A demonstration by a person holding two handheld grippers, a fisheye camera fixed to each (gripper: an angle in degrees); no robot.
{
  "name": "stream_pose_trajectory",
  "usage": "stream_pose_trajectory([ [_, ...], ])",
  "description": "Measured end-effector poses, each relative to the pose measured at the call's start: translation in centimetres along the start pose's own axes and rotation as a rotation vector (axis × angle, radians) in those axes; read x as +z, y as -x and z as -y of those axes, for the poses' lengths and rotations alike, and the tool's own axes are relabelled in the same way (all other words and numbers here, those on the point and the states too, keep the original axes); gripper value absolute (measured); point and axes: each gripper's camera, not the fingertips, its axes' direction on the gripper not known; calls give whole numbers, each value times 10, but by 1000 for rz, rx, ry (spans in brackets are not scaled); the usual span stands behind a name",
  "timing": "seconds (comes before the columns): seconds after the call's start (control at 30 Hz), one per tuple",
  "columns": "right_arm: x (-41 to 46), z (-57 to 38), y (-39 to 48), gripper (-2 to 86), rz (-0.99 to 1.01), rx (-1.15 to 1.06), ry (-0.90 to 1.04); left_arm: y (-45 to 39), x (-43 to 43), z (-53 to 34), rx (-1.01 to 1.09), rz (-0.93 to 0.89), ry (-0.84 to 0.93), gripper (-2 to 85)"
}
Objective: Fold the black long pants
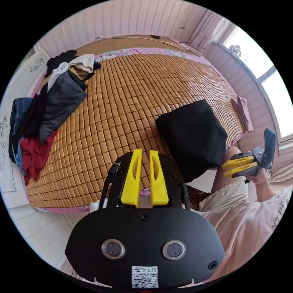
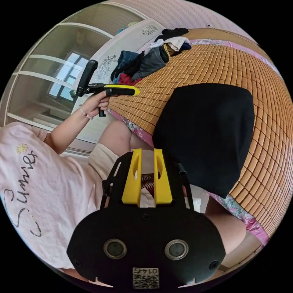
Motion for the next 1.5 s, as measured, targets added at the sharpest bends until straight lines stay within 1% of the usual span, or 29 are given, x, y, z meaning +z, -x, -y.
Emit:
stream_pose_trajectory([
  [0.07, 2, -4, 1, 65, -104, 24, 41, -19, 15, -6, 36, -118, -36, 44],
  [0.13, -3, -6, 5, 64, -134, 27, 46, -42, 30, -1, 111, -164, -26, 45],
  [0.23, -29, -9, 10, 58, -198, 52, -58, -69, 54, 8, 199, -220, -25, 47],
  [0.27, -39, -10, 6, 56, -231, 77, -100, -75, 66, 11, 229, -203, -13, 47],
  [0.33, -48, -9, -8, 55, -260, 136, -116, -80, 87, 13, 263, -133, 20, 46],
  [0.4, -49, -9, -27, 61, -310, 195, -121, -75, 101, 14, 264, -139, 28, 44],
  [0.43, -43, -10, -45, 66, -371, 248, -95, -66, 102, 14, 261, -173, 14, 43],
  [0.47, -35, -11, -61, 78, -367, 294, -29, -56, 99, 15, 236, -218, 28, 43],
  [0.5, -35, -12, -66, 84, -330, 302, -8, -51, 96, 15, 219, -238, 30, 43],
  [0.53, -47, -15, -67, 89, -267, 305, -55, -38, 85, 12, 174, -264, 5, 42],
  [0.57, -66, -21, -62, 93, -241, 298, -154, -23, 72, 7, 124, -271, -39, 47],
  [0.6, -75, -23, -60, 94, -235, 292, -197, -16, 67, 4, 97, -270, -60, 49],
  [0.67, -104, -33, -65, 108, -227, 312, -332, 18, 58, -6, -37, -257, -114, 99],
  [0.7, -107, -34, -70, 117, -222, 321, -347, 25, 61, -7, -60, -260, -109, 116],
  [0.73, -106, -35, -85, 136, -204, 360, -343, 37, 73, -7, -103, -277, -80, 144],
  [0.77, -98, -34, -102, 151, -167, 401, -310, 46, 86, -5, -127, -342, -44, 165],
  [0.83, -83, -30, -118, 166, -95, 426, -250, 50, 102, -3, -143, -427, -15, 178],
  [0.93, -59, -21, -117, 157, -103, 392, -163, 41, 122, -2, -96, -399, 43, 170],
  [1.0, -53, -18, -110, 130, -69, 378, -154, 38, 122, -7, -76, -350, 21, 159],
  [1.07, -48, -15, -99, 77, -38, 341, -118, 43, 122, -12, -73, -334, 13, 128],
  [1.1, -50, -15, -95, 61, -24, 331, -127, 44, 121, -14, -65, -387, -2, 106],
  [1.13, -60, -14, -84, 53, -9, 294, -160, 50, 120, -17, -105, -438, -28, 60],
  [1.2, -84, -14, -64, 46, -13, 228, -210, 46, 121, -20, -92, -460, -40, 54],
  [1.23, -103, -12, -48, 44, -7, 166, -239, 40, 123, -19, -84, -501, -44, 52],
  [1.3, -135, -9, -20, 42, -81, 61, -236, 18, 124, -10, -47, -564, -55, 50],
  [1.37, -181, -14, 15, 42, -245, -78, -226, -33, 121, 12, 51, -604, -108, 48],
  [1.4, -193, -18, 20, 42, -280, -103, -227, -49, 120, 19, 69, -617, -129, 47],
  [1.47, -252, -44, 28, 43, -410, -155, -233, -114, 121, 49, 103, -710, -197, 47],
  [1.5, -268, -53, 26, 43, -439, -155, -237, -132, 122, 57, 112, -736, -211, 46],
])
